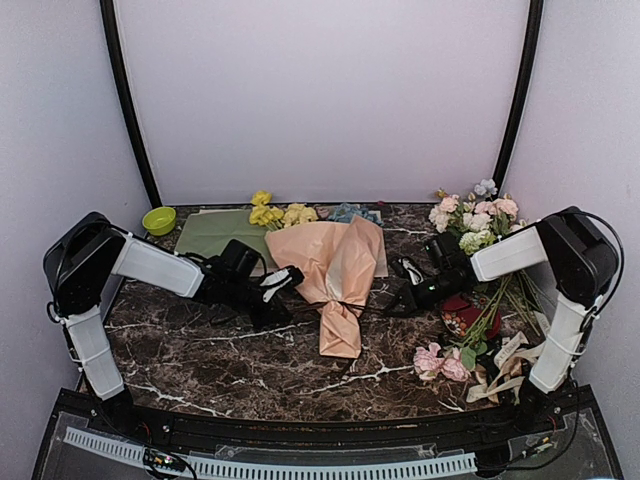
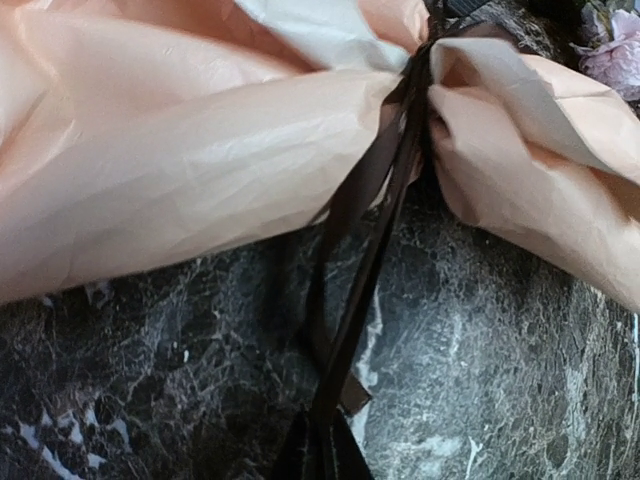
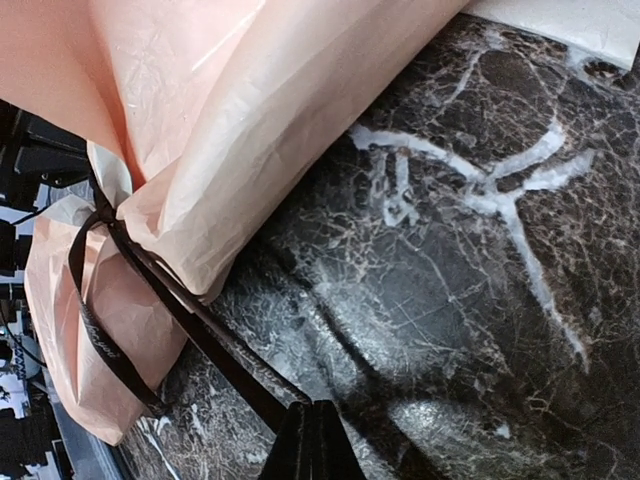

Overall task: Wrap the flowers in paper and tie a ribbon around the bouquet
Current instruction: Tie the half-tied ribbon around the folded bouquet, then reset both arms

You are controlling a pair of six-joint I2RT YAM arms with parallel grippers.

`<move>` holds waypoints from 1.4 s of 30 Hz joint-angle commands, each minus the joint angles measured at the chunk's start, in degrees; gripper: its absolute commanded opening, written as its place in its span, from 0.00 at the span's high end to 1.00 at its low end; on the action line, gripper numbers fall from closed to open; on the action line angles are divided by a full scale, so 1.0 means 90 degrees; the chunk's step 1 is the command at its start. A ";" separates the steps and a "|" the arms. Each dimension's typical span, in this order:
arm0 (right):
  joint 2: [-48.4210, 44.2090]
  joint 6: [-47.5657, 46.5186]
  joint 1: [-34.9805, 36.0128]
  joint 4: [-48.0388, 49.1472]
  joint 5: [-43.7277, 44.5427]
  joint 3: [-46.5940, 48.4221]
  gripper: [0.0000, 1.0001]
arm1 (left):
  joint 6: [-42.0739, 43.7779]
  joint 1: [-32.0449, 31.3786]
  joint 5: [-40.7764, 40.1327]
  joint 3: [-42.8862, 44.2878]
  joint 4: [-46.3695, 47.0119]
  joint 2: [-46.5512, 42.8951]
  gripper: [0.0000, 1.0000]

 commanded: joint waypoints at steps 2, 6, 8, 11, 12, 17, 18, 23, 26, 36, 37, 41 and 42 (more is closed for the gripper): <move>-0.0278 0.0006 -0.0165 0.0076 -0.0188 -0.0144 0.76 | 0.0082 0.0146 0.0335 -0.0022 -0.0462 -0.0347 0.69; -0.0987 0.0023 -0.0174 0.0138 0.0182 -0.0217 0.62 | -0.0115 0.0146 0.0436 -0.0140 -0.0244 -0.0793 0.44; -0.1313 0.0056 -0.0184 0.0104 0.0560 -0.0257 0.59 | -0.0220 0.0146 0.0384 -0.0205 -0.0242 -0.1114 0.39; -0.2066 0.0076 -0.0212 0.0087 0.1056 -0.0328 0.58 | -0.0312 0.0146 0.0383 -0.0146 -0.0432 -0.1670 0.36; -0.2276 0.0083 -0.0234 0.0091 0.1151 -0.0344 0.58 | -0.0385 0.0146 0.0312 -0.0080 -0.0519 -0.1832 0.34; -0.3210 0.0225 -0.0365 -0.0050 0.2158 -0.0345 0.57 | -0.1037 0.0146 -0.1411 0.0804 -0.1266 -0.2272 0.27; -0.3389 0.0253 -0.0399 -0.0030 0.2384 -0.0377 0.57 | -0.1183 0.0146 -0.1740 0.1014 -0.1415 -0.2282 0.26; -0.4411 0.0346 -0.0552 0.0518 0.3109 -0.0927 0.53 | -0.1519 0.0277 -0.2608 0.1705 -0.1837 -0.2301 0.21; -0.4486 0.0256 -0.0559 0.0659 0.2939 -0.1056 0.53 | -0.1569 0.0402 -0.2692 0.1804 -0.1755 -0.2297 0.19; -0.4190 0.0217 -0.0556 0.0239 0.3270 -0.0772 0.53 | -0.2070 0.0875 -0.2766 0.1421 -0.1407 -0.1833 0.19; -0.4174 0.0256 -0.0558 0.0288 0.3286 -0.0820 0.53 | -0.2184 0.0969 -0.2684 0.1406 -0.1445 -0.1811 0.18; -0.3926 0.0374 -0.0558 0.0331 0.3494 -0.0864 0.53 | -0.2290 0.1144 -0.2541 0.1488 -0.1559 -0.1732 0.18; -0.3841 0.0404 -0.0563 0.0306 0.3567 -0.0848 0.53 | -0.2328 0.1172 -0.2532 0.1484 -0.1551 -0.1720 0.18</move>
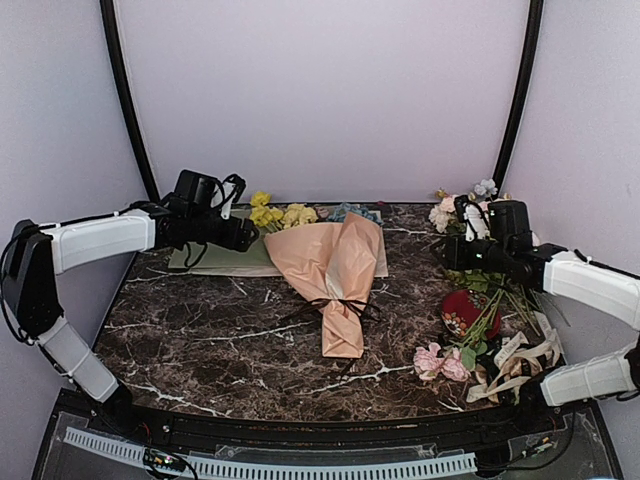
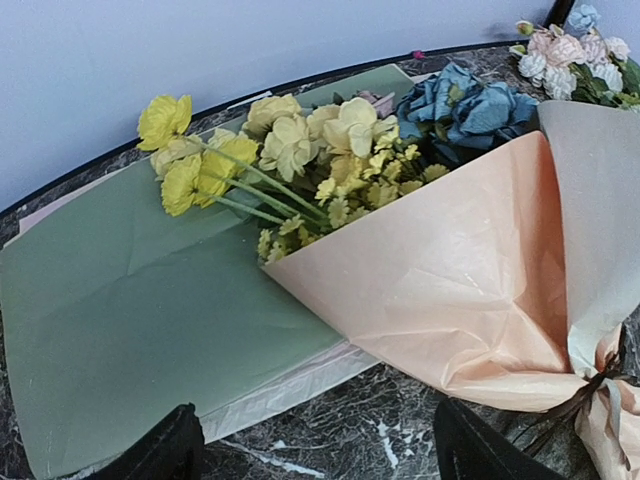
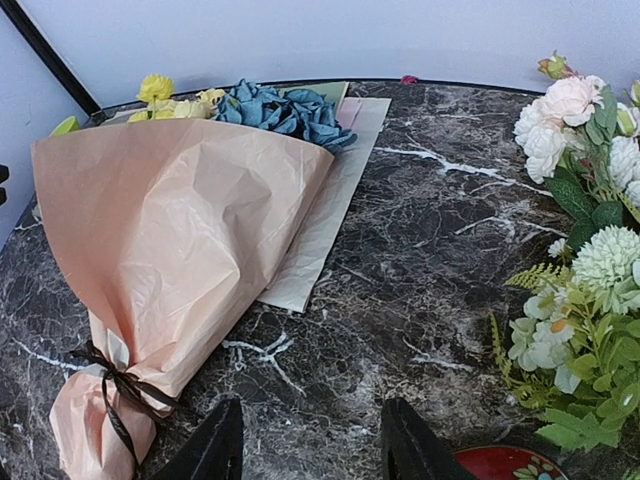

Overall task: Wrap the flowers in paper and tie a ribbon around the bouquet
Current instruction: Reset both arms

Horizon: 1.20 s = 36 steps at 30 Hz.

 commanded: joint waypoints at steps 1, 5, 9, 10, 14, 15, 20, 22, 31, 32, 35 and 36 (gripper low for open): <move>0.0301 0.0166 -0.0035 0.0225 0.0405 0.0031 0.53 | -0.0349 0.0158 0.0136 -0.0068 -0.0027 -0.0005 0.18; 0.0448 0.0300 -0.0036 0.0471 0.0076 0.0034 0.53 | -0.0572 0.0204 0.0353 -0.0156 -0.0016 0.0121 0.18; 0.0720 0.0303 -0.0030 0.0252 0.0087 0.0245 0.53 | -0.0579 0.0213 0.0361 0.0025 -0.0243 0.0313 0.18; 0.0748 0.0289 -0.0028 0.0198 0.0128 0.0288 0.53 | -0.0579 0.0219 0.0276 0.0023 -0.0266 0.0320 0.18; 0.0518 0.0371 -0.0030 0.0331 0.0860 0.0174 0.01 | -0.0808 0.0226 -0.0331 -0.0151 -0.0111 0.0187 0.15; 0.0371 0.0434 -0.0040 0.0485 0.1195 0.0041 0.00 | -0.0859 0.0226 -0.0626 -0.0252 0.0006 0.0097 0.15; -0.0320 0.0499 -0.0460 0.0975 0.1963 -0.0567 0.00 | -0.0968 0.0359 -0.1676 -0.0982 0.0791 -0.0519 0.05; -0.0596 0.0577 -0.0773 0.1237 0.1775 -0.0864 0.00 | -0.1043 0.0463 -0.1928 -0.1287 0.1120 -0.0744 0.02; -0.1169 0.0854 -0.2053 0.1944 0.0437 -0.1731 0.00 | -0.1553 0.1116 -0.2679 -0.2350 0.2156 -0.1261 0.01; -0.1259 0.0981 -0.2191 0.2375 0.0317 -0.1916 0.00 | -0.1677 0.1221 -0.2786 -0.2561 0.2369 -0.1334 0.01; -0.1610 0.1282 -0.2491 0.3250 0.0223 -0.2540 0.00 | -0.1933 0.1448 -0.3278 -0.3164 0.3107 -0.1552 0.01; -0.1712 0.1333 -0.2520 0.3448 0.0290 -0.2714 0.00 | -0.1901 0.1470 -0.3502 -0.3363 0.3310 -0.1623 0.01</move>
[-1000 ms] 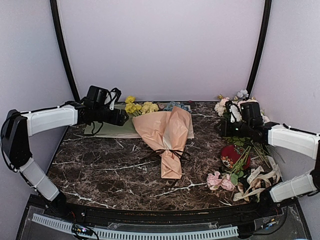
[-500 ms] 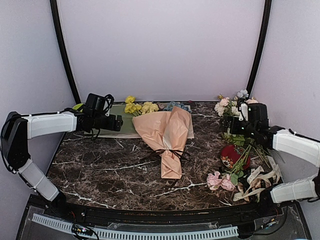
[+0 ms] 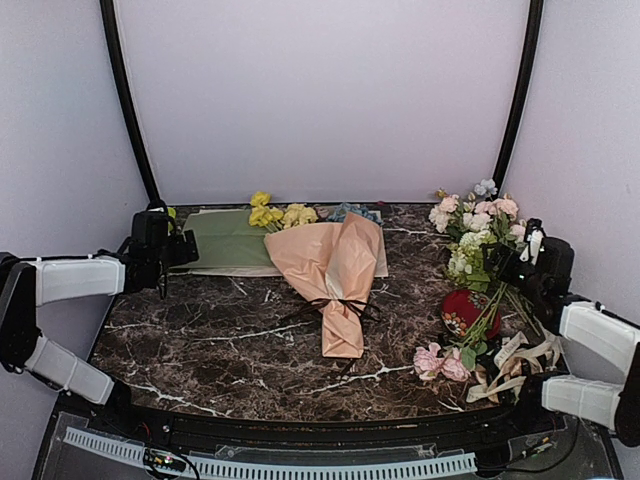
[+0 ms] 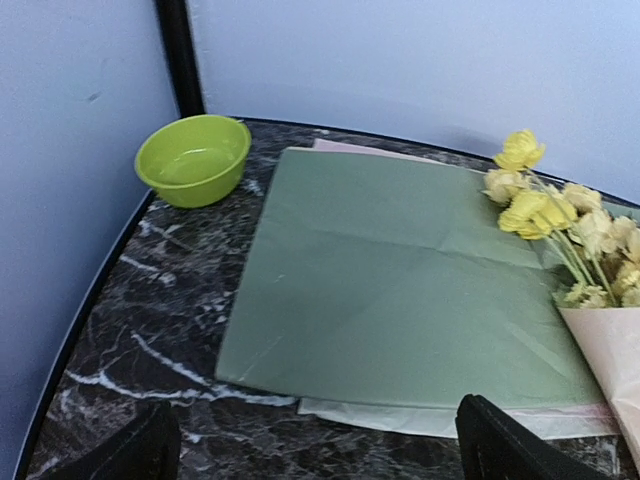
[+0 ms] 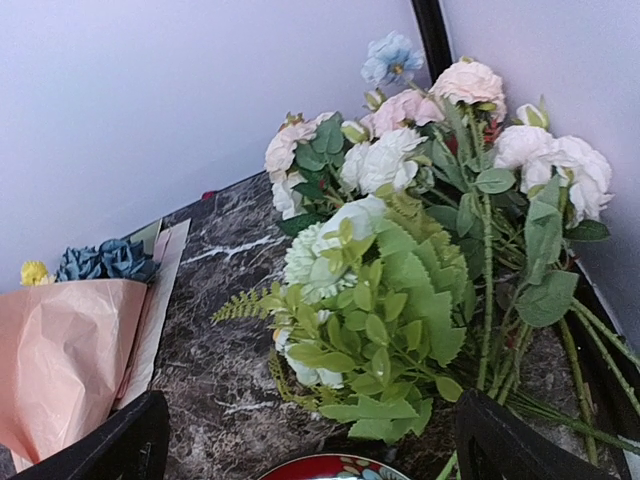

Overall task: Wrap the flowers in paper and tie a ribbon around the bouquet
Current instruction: Reset both arms

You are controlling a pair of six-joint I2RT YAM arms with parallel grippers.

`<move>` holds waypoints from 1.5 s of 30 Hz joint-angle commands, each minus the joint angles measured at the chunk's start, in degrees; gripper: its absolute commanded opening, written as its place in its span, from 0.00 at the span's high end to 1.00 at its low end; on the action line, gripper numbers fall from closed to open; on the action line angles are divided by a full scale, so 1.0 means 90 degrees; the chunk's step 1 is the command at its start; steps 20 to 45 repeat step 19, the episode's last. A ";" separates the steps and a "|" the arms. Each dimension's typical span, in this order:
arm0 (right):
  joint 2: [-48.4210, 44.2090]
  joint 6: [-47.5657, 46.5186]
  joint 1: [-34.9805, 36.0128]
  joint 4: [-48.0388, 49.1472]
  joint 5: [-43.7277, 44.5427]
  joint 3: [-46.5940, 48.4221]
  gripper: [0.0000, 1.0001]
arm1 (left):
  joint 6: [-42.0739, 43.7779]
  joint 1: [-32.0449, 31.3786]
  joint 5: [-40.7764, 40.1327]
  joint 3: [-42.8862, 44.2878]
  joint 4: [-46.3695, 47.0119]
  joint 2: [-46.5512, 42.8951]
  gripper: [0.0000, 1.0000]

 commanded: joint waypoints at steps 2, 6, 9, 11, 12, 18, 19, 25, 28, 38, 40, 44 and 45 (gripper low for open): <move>-0.0497 0.0507 -0.0237 0.1654 -0.0009 -0.0783 0.00 | -0.0318 0.0228 -0.1200 -0.1010 0.1411 -0.0546 0.01; -0.0516 0.0548 -0.0234 0.1716 0.0414 -0.0936 0.00 | -0.0428 0.0313 -0.1651 -0.1783 0.2122 -0.0934 0.01; -0.0409 0.0605 -0.0234 0.1907 0.0498 -0.1029 0.00 | -0.0358 0.0325 -0.1889 -0.2102 0.2599 -0.0987 0.01; -0.0322 0.0645 -0.0232 0.2045 0.0514 -0.1069 0.00 | -0.0261 0.0349 -0.1855 -0.2119 0.2714 -0.0959 0.01; -0.0287 0.0676 -0.0231 0.2057 0.0539 -0.1062 0.00 | -0.0218 0.0349 -0.1826 -0.2127 0.2758 -0.0956 0.01; -0.0365 0.0741 -0.0233 0.2082 0.0658 -0.1109 0.00 | 0.0129 0.0348 -0.1847 -0.2205 0.3072 -0.0972 0.01; -0.0406 0.0727 -0.0242 0.2079 0.0660 -0.1127 0.00 | 0.0175 0.0350 -0.1833 -0.2188 0.3091 -0.0951 0.01; -0.0406 0.0727 -0.0242 0.2079 0.0660 -0.1127 0.00 | 0.0175 0.0350 -0.1833 -0.2188 0.3091 -0.0951 0.01; -0.0406 0.0727 -0.0242 0.2079 0.0660 -0.1127 0.00 | 0.0175 0.0350 -0.1833 -0.2188 0.3091 -0.0951 0.01; -0.0406 0.0727 -0.0242 0.2079 0.0660 -0.1127 0.00 | 0.0175 0.0350 -0.1833 -0.2188 0.3091 -0.0951 0.01; -0.0406 0.0727 -0.0242 0.2079 0.0660 -0.1127 0.00 | 0.0175 0.0350 -0.1833 -0.2188 0.3091 -0.0951 0.01; -0.0406 0.0727 -0.0242 0.2079 0.0660 -0.1127 0.00 | 0.0175 0.0350 -0.1833 -0.2188 0.3091 -0.0951 0.01; -0.0406 0.0727 -0.0242 0.2079 0.0660 -0.1127 0.00 | 0.0175 0.0350 -0.1833 -0.2188 0.3091 -0.0951 0.01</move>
